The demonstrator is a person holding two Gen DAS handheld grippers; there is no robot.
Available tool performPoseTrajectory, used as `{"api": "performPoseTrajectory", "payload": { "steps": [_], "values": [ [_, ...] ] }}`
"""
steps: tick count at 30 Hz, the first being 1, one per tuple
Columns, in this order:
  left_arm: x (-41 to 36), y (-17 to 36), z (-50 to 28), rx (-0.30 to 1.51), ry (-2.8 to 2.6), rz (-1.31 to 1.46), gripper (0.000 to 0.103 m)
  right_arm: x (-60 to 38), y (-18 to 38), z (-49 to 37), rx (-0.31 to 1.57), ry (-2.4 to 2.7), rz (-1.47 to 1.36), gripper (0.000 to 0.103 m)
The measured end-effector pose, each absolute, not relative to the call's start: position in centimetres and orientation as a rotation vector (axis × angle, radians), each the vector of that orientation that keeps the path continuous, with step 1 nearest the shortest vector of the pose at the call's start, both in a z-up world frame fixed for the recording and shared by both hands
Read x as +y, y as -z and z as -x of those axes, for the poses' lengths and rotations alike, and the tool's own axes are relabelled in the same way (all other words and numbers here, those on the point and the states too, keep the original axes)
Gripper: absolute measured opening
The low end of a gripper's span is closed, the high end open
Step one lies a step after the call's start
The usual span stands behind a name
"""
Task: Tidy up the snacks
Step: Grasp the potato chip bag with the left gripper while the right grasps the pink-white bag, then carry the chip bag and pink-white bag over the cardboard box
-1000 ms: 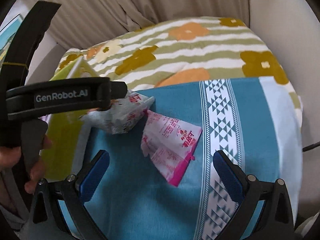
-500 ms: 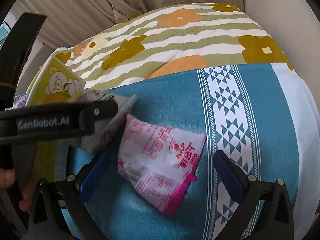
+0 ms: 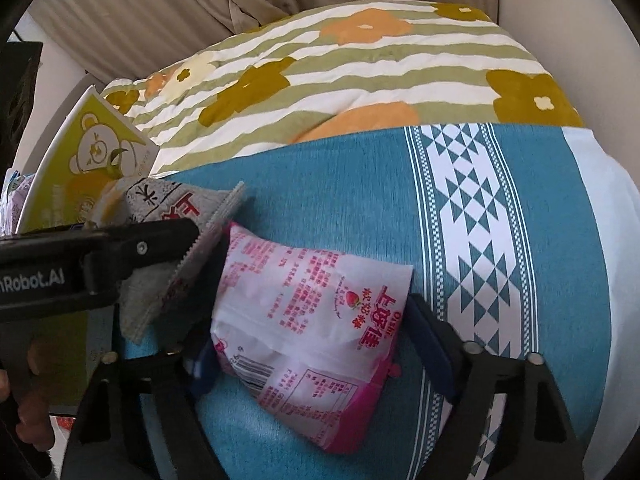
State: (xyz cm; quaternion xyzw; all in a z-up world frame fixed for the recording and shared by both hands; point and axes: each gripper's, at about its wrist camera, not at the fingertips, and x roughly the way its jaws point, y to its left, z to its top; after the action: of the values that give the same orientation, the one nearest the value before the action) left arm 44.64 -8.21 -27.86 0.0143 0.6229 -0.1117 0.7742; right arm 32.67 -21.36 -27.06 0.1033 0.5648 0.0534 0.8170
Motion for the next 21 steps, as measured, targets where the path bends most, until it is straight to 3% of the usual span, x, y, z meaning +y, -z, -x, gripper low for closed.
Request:
{"api": "performPoseTrajectory", "payload": {
  "steps": [6,21],
  "values": [
    [-8.2,26.5,-44.1,1.32,0.26,-0.02,0.083,-21.9,26.5,-32.4,1.172,-0.122,-0.242,0.056],
    [-8.8,15.4,-38.4,1.083,0.311,0.028,0.083,-25.0,17.9,-28.6,1.019,-0.098,-0.231,0.055]
  ]
}}
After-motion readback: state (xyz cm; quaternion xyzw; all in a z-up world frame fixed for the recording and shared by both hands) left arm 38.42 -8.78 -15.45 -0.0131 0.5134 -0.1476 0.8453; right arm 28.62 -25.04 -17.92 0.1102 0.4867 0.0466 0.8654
